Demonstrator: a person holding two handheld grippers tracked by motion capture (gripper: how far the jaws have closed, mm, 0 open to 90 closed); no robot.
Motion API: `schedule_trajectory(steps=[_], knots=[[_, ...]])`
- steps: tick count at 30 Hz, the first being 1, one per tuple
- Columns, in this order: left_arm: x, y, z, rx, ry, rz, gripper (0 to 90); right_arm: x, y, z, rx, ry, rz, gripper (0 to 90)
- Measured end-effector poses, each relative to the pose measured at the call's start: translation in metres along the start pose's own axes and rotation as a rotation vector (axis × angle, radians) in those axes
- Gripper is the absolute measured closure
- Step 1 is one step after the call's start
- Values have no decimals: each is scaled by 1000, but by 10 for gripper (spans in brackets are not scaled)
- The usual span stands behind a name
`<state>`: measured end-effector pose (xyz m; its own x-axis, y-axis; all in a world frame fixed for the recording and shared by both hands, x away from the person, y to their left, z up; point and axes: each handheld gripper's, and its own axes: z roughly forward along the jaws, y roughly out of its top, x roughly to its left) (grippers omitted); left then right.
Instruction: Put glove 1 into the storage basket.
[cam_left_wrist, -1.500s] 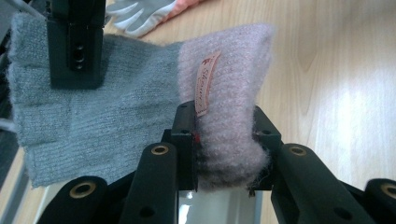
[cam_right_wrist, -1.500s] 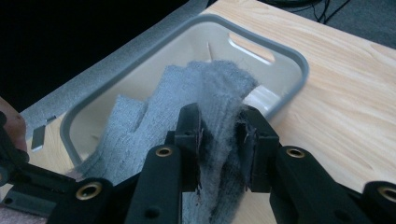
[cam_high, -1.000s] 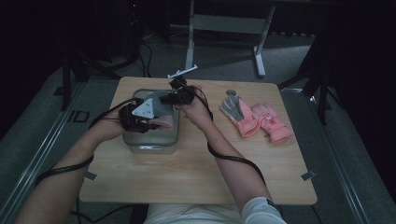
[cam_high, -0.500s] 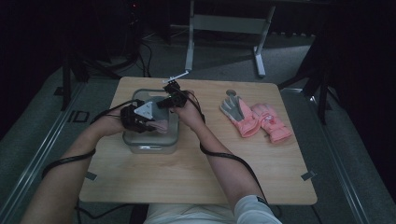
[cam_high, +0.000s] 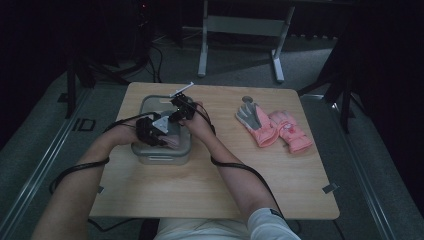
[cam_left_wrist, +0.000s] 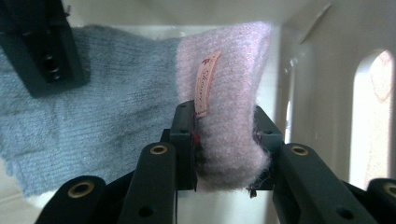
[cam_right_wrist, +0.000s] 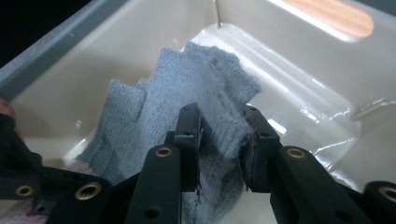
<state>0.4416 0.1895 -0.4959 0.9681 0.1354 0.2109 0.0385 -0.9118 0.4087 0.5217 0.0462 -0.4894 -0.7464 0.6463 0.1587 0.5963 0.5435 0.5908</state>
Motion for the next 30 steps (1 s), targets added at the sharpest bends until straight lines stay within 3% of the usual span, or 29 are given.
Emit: schedule_trajectory(steps=[6, 12, 18, 22, 25, 30], knots=[[3, 0, 6, 26, -27, -5, 680, 0, 3, 3, 30, -19, -3, 647], [4, 1, 14, 45, -39, -1, 658, -6, 4, -7, -1, -31, -4, 588], [6, 4, 16, 45, -15, -28, 633, -12, 1, -22, -36, -26, 5, 559], [7, 6, 15, 51, -21, -70, 555, -17, -3, -33, -55, -26, 6, 542], [5, 6, 12, 45, 8, -88, 472, -20, -7, -44, -73, -28, 1, 533], [2, 7, -1, 20, 36, -111, 441, -25, -14, -63, -102, -21, -4, 518]])
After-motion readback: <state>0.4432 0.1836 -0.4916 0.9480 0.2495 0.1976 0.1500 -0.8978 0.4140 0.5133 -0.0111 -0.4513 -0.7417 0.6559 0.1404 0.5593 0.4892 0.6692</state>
